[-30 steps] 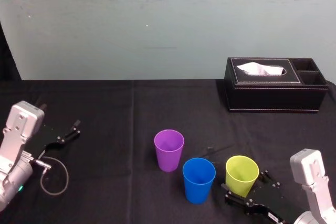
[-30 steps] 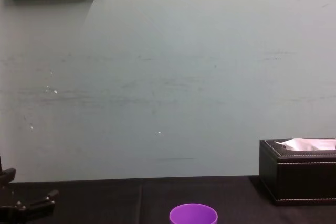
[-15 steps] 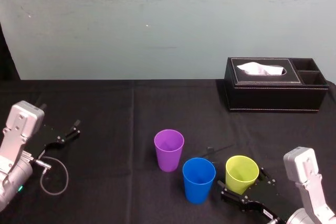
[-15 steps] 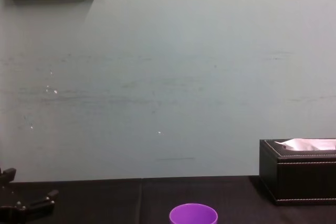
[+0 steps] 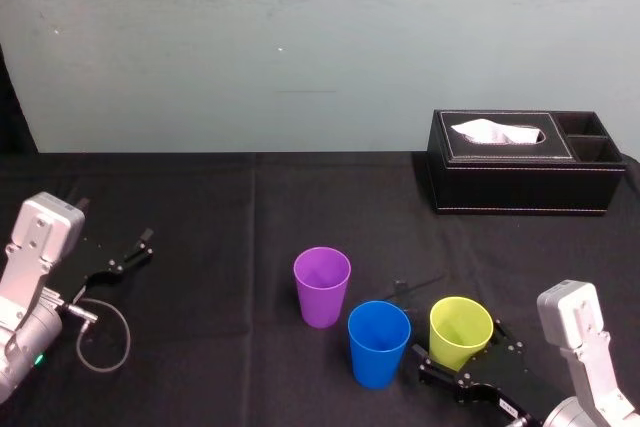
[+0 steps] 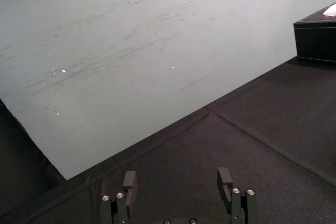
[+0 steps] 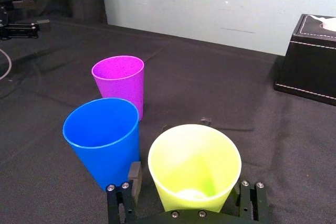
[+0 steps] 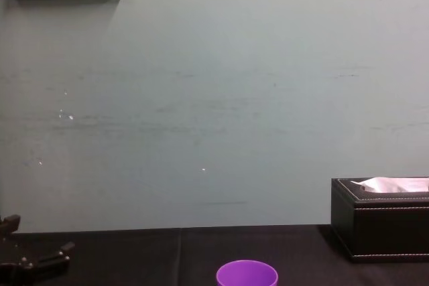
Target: Stack the three plastic cups sequentially using one hand.
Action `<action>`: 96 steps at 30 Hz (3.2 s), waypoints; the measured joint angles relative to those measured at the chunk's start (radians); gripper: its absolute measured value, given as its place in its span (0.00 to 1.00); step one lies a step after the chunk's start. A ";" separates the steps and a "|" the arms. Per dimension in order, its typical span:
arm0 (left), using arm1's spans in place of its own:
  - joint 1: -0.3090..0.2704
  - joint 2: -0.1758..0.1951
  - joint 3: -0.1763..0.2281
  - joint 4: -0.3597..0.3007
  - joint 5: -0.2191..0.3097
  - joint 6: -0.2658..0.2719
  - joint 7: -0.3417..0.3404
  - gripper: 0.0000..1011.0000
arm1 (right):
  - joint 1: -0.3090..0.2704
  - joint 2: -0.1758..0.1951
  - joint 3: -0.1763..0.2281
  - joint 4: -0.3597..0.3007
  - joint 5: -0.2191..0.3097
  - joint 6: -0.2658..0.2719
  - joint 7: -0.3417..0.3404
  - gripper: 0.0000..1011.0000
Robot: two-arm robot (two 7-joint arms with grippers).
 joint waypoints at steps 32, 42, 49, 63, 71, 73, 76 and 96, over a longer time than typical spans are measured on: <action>0.000 0.000 0.000 0.000 0.000 0.000 0.000 0.99 | 0.025 -0.009 0.041 -0.032 0.042 0.068 0.019 0.73; 0.000 0.000 0.000 0.000 0.000 0.000 0.000 0.99 | 0.155 0.005 0.050 -0.048 0.103 0.181 0.057 0.73; 0.000 0.000 0.000 0.000 0.000 0.000 0.000 0.99 | 0.269 0.000 0.005 -0.028 0.140 0.268 0.088 0.73; 0.000 0.000 0.000 0.000 0.000 0.000 0.000 0.99 | 0.426 -0.054 -0.118 0.044 0.164 0.350 0.112 0.73; 0.000 0.000 0.000 0.000 0.000 0.000 0.000 0.99 | 0.475 -0.071 -0.170 0.064 0.168 0.356 0.117 0.73; 0.000 0.000 0.000 0.000 0.000 0.000 0.000 0.99 | 0.483 -0.075 -0.183 0.075 0.171 0.353 0.119 0.73; 0.000 0.000 0.000 0.000 0.000 0.000 0.000 0.99 | 0.491 -0.079 -0.198 0.089 0.175 0.348 0.121 0.73; 0.000 0.000 0.000 0.000 0.000 0.000 0.000 0.99 | 0.532 -0.076 -0.263 0.159 0.186 0.311 0.124 0.73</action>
